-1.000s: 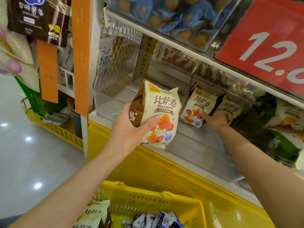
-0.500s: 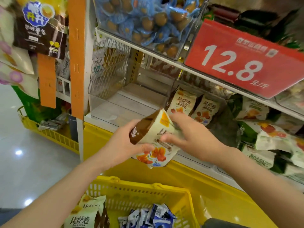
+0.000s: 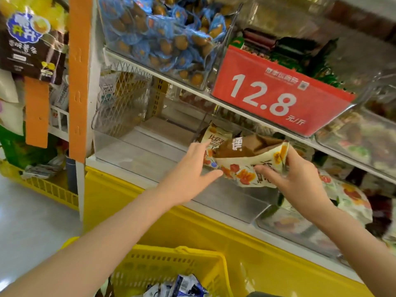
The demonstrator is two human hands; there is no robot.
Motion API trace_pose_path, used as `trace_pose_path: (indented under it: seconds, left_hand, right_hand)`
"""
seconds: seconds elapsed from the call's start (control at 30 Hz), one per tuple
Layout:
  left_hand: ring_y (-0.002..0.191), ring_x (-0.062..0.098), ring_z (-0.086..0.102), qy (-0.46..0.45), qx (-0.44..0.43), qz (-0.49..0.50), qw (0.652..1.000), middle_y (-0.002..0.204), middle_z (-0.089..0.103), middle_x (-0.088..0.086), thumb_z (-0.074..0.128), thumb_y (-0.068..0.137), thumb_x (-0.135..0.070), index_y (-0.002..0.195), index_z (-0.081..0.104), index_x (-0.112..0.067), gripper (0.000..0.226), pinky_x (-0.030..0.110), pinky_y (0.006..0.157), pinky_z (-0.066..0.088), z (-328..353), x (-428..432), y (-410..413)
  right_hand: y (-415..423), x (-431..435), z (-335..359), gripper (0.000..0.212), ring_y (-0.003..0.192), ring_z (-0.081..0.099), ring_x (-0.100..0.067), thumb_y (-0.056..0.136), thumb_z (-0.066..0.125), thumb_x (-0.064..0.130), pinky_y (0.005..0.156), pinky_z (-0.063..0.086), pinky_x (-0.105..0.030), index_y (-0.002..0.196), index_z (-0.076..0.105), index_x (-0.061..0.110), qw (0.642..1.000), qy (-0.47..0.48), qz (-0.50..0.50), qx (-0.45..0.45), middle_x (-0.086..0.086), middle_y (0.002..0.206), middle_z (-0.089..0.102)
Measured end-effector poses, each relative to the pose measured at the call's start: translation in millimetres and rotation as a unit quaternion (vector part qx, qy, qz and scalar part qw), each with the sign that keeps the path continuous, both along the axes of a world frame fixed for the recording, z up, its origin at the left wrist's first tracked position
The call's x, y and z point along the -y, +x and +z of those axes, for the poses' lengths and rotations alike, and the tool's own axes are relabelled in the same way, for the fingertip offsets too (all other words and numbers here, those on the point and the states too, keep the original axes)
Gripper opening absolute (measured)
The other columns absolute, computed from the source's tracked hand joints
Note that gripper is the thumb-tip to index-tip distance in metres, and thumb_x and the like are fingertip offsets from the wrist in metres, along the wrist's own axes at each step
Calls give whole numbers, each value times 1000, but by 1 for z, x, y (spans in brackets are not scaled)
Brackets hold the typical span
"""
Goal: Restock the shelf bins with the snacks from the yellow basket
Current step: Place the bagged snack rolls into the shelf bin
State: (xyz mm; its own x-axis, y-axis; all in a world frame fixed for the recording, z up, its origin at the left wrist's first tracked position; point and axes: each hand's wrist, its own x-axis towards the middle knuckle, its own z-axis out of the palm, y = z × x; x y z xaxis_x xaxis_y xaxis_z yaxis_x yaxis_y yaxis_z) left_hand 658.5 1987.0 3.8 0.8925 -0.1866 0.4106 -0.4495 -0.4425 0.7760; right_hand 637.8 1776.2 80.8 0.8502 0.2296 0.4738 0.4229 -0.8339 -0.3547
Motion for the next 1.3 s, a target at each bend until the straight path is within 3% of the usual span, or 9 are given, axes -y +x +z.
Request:
trace_pose_path:
  seconds: [0.1, 0.2, 0.3, 0.43, 0.53, 0.6, 0.87, 1.1, 1.3]
  left_hand:
    - [124, 13, 43, 195, 20, 38, 980, 141, 40, -3, 50, 91, -44, 139, 33, -23, 56, 32, 99, 37, -10, 14, 31]
    - [103, 15, 59, 289, 34, 37, 956, 118, 61, -2, 33, 96, -48, 121, 55, -22, 42, 29, 85, 48, -31, 20, 45]
    - [74, 10, 61, 321, 91, 60, 941, 81, 64, -6, 12, 93, -53, 92, 65, -25, 60, 33, 74, 53, -47, 20, 47]
    - [77, 4, 59, 272, 160, 30, 949, 86, 66, -11, 15, 93, -48, 94, 66, -27, 55, 27, 76, 49, -55, 15, 45]
    - [75, 6, 59, 248, 206, 23, 946, 83, 65, -8, 26, 95, -38, 93, 65, -24, 42, 26, 75, 44, -60, 10, 42]
    - [77, 6, 59, 237, 218, 26, 946, 83, 66, -8, 29, 96, -35, 94, 65, -23, 38, 24, 76, 43, -63, 9, 42]
    - [75, 6, 62, 214, 210, 3, 954, 82, 68, -8, 34, 94, -33, 93, 68, -22, 36, 23, 73, 47, -64, 8, 46]
    - [75, 7, 62, 215, 205, 5, 955, 81, 68, -7, 35, 94, -32, 92, 68, -21, 34, 25, 74, 48, -62, 8, 43]
    - [98, 5, 58, 243, 142, 17, 959, 106, 65, -10, 32, 99, -35, 113, 57, -27, 30, 23, 89, 36, -57, 10, 41]
  right_hand:
    - [31, 18, -4, 48, 86, 65, -15, 74, 56, 60, 69, 57, -36, 106, 48, 26, 989, -96, -105, -24, 7, 97, 66]
    - [68, 24, -19, 55, 91, 63, -23, 83, 56, 56, 70, 54, -37, 122, 42, 19, 948, -247, -186, -77, -2, 106, 63]
    - [102, 20, -34, 52, 94, 63, -26, 88, 52, 53, 68, 49, -36, 122, 40, 15, 929, -305, -194, -81, -6, 109, 63]
    - [141, 14, -53, 54, 94, 63, -27, 88, 56, 46, 67, 45, -34, 125, 38, 12, 920, -327, -194, -95, -9, 108, 63]
    - [167, 15, -60, 52, 115, 52, -30, 88, 59, 41, 90, 44, -39, 128, 41, 12, 917, -338, -199, -76, -13, 127, 53]
    - [179, 15, -63, 56, 130, 36, -33, 88, 61, 33, 107, 32, -42, 135, 39, 13, 899, -386, -207, -8, -14, 142, 40]
    - [199, 15, -59, 29, 114, 54, -34, 93, 54, 26, 92, 48, -46, 120, 53, 16, 945, -255, -198, -43, -13, 128, 56]
    - [186, 9, -70, 50, 124, 45, -33, 90, 59, 25, 105, 40, -42, 133, 38, 11, 953, -232, -184, -65, -14, 137, 43]
    - [120, -13, -78, 53, 123, 50, -25, 94, 46, 42, 95, 46, -38, 139, 32, 20, 983, -93, -137, -79, -7, 143, 43]
